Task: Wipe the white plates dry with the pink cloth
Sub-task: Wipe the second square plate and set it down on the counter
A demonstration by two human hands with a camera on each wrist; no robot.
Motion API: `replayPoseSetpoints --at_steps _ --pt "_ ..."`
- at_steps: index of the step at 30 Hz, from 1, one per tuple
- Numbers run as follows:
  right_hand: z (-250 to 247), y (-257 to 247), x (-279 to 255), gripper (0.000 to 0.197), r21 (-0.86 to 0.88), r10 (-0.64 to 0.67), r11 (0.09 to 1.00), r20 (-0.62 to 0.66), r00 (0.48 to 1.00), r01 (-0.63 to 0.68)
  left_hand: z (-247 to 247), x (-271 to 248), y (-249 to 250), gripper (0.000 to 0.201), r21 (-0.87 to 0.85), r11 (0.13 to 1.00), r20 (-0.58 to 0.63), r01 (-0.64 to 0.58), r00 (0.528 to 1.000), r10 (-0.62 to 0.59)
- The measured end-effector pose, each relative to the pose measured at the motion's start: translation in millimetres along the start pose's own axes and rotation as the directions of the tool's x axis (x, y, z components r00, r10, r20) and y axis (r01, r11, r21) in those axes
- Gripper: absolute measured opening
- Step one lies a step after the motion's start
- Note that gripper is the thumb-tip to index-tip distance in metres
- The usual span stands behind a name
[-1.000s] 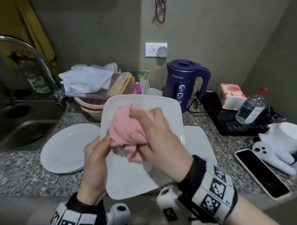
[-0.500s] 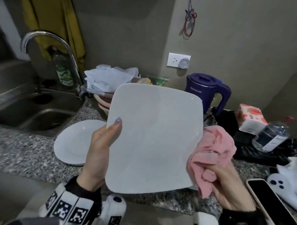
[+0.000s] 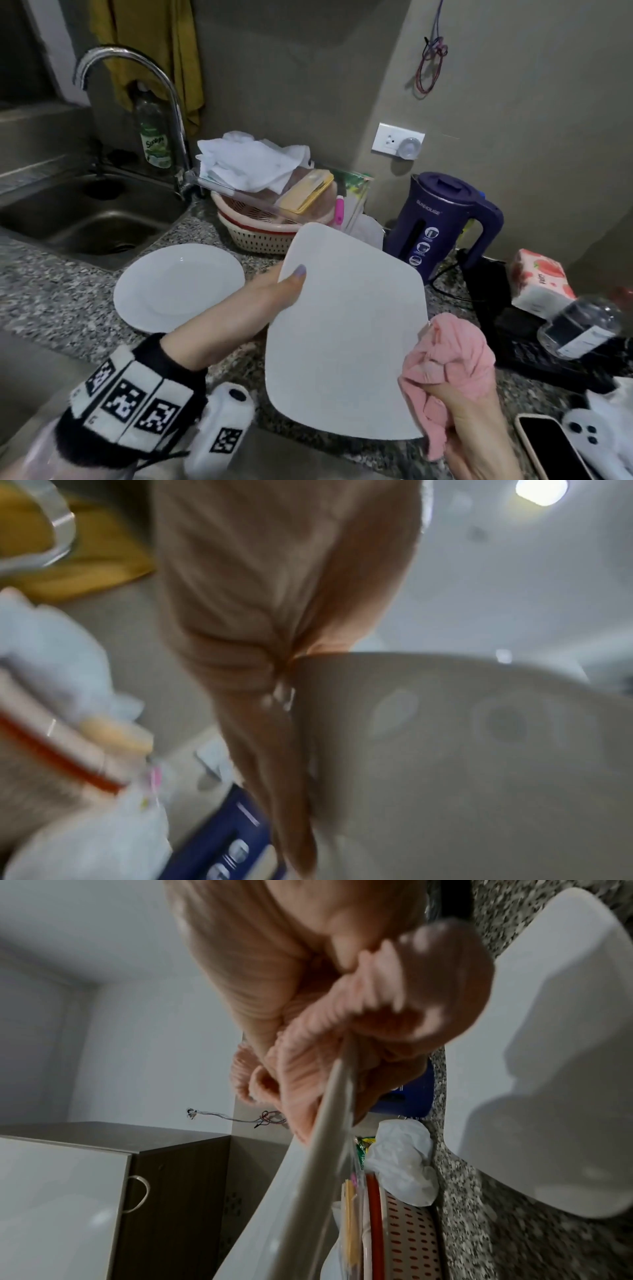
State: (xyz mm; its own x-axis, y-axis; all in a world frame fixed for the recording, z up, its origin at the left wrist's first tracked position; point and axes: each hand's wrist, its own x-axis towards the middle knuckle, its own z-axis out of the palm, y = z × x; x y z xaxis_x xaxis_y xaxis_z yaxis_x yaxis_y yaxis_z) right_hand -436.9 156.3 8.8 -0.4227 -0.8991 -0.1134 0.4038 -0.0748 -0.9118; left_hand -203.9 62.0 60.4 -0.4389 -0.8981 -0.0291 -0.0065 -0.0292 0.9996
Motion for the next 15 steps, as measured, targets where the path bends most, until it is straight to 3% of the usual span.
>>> replayPoseSetpoints --at_steps 3,6,9,12,15 --pt "3 -3 -1 0.068 -0.012 -0.004 1.000 0.020 1.000 0.004 3 -11 0 0.030 -0.111 0.993 0.015 0.041 0.999 -0.040" --pt "6 -12 1 0.063 -0.075 -0.089 0.993 0.039 0.995 0.091 8 -13 -9 0.029 -0.145 0.989 -0.066 -0.003 0.998 -0.007" --pt "13 -22 1 0.041 -0.177 -0.167 0.967 0.093 0.982 0.181 10 -13 -17 0.030 -0.230 0.973 -0.141 0.002 0.989 -0.036" --pt "18 -28 0 0.069 -0.275 -0.277 0.919 0.064 0.959 0.284 9 -12 -15 0.037 -0.338 0.941 -0.169 -0.013 0.985 -0.047" --pt "24 -26 -5 0.080 -0.350 -0.391 0.852 0.071 0.918 0.390 0 -7 -13 0.038 -0.338 0.941 -0.162 -0.016 0.986 -0.041"
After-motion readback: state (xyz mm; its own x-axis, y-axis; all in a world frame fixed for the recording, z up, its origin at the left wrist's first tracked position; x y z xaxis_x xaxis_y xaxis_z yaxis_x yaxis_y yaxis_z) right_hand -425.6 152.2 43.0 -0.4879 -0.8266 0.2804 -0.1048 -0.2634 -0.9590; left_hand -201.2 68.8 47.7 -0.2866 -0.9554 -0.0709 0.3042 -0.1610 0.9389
